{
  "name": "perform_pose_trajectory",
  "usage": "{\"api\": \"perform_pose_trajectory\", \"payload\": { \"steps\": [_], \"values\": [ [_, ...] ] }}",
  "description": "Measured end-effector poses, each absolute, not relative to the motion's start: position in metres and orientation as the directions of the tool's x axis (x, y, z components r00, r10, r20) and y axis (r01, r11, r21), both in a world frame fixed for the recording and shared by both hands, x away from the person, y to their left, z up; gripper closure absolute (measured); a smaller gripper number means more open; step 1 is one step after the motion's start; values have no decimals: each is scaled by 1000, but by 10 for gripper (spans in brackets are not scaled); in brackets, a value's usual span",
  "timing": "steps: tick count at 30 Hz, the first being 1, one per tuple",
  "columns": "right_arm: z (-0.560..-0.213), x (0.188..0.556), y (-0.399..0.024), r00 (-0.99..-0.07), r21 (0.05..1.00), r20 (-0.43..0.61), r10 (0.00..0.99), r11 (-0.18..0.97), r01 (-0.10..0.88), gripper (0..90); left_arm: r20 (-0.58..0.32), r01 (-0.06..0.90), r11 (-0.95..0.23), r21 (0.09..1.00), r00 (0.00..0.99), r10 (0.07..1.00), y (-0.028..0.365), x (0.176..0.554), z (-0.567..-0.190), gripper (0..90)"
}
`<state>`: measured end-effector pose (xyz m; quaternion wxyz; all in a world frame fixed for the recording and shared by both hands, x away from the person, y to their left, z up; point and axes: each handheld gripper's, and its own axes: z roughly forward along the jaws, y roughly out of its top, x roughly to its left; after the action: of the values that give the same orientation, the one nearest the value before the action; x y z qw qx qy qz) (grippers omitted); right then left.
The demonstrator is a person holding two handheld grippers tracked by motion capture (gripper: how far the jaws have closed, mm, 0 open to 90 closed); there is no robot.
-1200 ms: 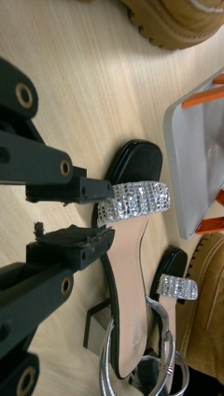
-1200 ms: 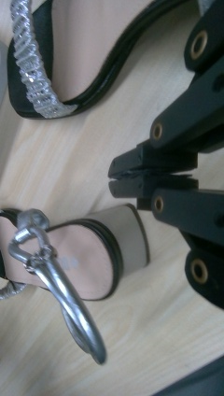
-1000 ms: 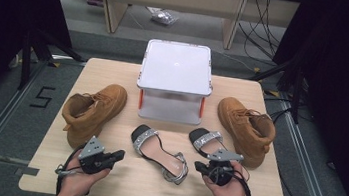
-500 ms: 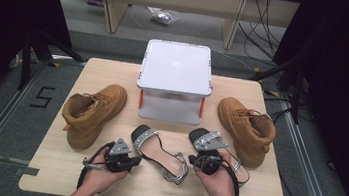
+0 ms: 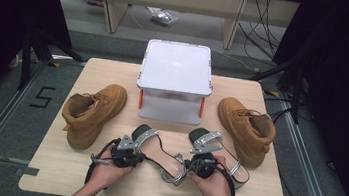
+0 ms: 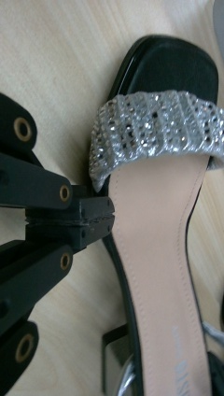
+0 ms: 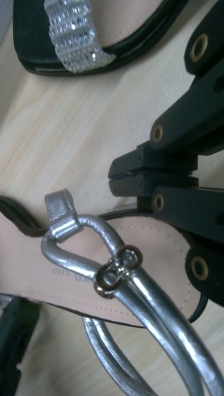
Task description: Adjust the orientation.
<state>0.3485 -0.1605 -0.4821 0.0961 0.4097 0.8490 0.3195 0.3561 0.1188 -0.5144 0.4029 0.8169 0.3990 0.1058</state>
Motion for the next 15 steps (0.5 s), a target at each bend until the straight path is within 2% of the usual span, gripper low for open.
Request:
{"api": "perform_pose_trajectory", "payload": {
  "steps": [2, 5, 9, 15],
  "values": [
    [-483, 347, -160, -653, 629, 90, 752, 466, 623, 900, -168, 583, -345, 736, 651, 741, 119, 356, -514, 894],
    [-483, 343, -158, -648, 626, 106, 754, 456, 632, 900, -143, 573, -376, 728, 664, 734, 120, 358, -513, 894],
    [-483, 339, -154, -664, 624, 110, 739, 469, 625, 900, -150, 582, -346, 736, 639, 754, 118, 361, -513, 895],
    [-485, 332, -144, -697, 624, 149, 701, 480, 616, 900, -127, 580, -373, 724, 644, 754, 122, 369, -511, 894]
  ]
}}
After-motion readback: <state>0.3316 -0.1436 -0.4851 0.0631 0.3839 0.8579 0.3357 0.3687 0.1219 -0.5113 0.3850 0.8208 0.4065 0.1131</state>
